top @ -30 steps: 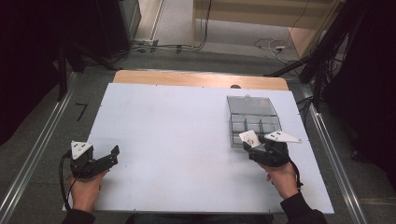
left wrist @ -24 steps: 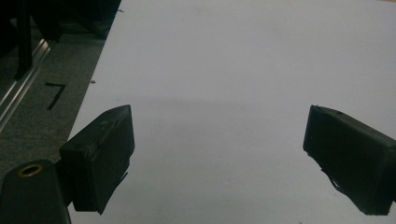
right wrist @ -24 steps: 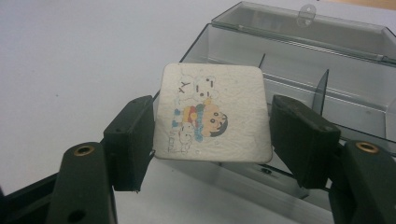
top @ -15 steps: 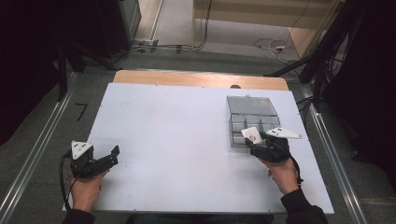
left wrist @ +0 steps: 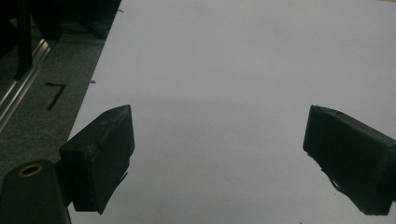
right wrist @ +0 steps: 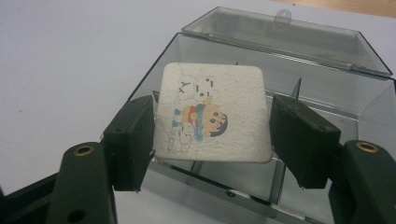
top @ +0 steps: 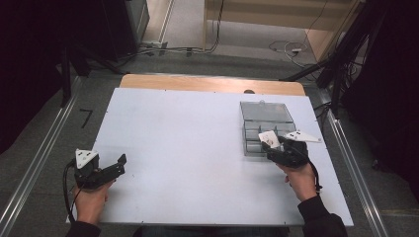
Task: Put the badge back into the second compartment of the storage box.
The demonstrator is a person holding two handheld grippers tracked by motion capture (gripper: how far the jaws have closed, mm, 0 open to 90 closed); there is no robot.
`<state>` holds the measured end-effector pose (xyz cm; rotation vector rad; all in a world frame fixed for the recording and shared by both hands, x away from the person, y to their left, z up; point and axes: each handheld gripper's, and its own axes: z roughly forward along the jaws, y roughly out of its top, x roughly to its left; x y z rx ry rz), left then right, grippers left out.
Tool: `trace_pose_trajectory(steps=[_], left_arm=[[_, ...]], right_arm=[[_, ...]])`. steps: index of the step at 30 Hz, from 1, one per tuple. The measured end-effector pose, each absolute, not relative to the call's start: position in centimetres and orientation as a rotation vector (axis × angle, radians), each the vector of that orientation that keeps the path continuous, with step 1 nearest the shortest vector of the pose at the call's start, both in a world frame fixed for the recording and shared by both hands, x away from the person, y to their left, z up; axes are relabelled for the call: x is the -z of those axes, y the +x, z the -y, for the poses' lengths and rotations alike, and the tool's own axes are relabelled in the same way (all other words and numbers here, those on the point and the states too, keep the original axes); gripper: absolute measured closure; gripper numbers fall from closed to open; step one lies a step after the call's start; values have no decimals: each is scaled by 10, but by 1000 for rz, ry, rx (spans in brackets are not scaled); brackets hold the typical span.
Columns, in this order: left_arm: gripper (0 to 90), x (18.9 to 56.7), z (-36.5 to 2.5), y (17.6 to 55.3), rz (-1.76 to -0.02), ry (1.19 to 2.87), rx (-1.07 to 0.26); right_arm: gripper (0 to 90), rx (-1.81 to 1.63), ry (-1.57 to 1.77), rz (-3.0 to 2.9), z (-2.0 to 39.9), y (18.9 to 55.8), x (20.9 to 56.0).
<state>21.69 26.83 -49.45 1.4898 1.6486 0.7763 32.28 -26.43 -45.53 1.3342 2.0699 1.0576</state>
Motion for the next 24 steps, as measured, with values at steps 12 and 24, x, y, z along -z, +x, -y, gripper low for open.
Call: trace_pose_trajectory(steps=[12, 24], left_arm=[[92, 495, -268, 217, -1649, 1489, -776], [92, 495, -268, 217, -1649, 1492, -774]], right_arm=[[312, -1044, 1357, -2047, 268, 332, 455], [312, -1025, 1382, -2022, 273, 343, 457]])
